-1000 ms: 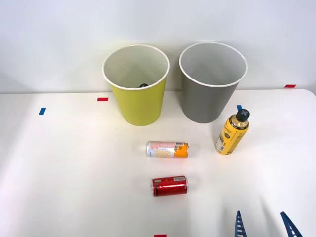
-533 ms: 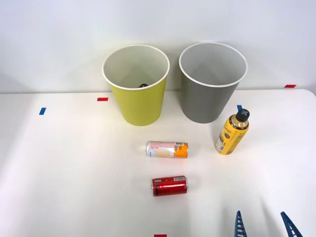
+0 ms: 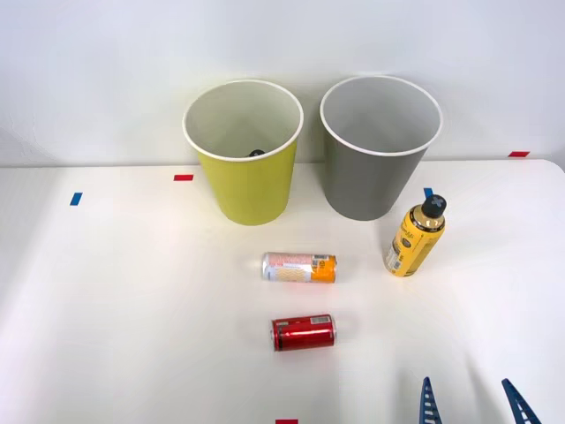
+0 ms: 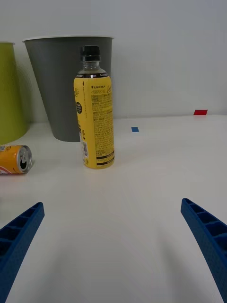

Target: Put cans in the gray bin, plastic bottles in the light green bin

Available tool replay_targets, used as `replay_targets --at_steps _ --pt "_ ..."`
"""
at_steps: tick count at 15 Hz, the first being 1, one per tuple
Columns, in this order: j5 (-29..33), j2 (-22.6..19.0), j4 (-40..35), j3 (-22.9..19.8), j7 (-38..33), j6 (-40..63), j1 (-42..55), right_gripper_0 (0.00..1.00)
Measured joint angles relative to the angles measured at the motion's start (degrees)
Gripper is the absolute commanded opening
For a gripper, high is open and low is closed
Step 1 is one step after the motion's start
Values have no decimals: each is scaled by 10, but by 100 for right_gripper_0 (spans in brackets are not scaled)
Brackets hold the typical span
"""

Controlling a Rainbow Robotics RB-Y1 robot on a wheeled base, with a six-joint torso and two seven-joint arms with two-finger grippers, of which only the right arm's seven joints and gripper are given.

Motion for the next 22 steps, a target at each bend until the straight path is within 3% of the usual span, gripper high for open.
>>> replay_targets --at_steps 8,10,18,22 --pt "-27 -23 25 -5 4 -22 -26 100" --pt "-77 -33 25 8 21 -22 -50 100" --pt "-261 -83 25 86 213 -4 -155 100" --pt "-325 -100 27 105 240 23 -224 100"
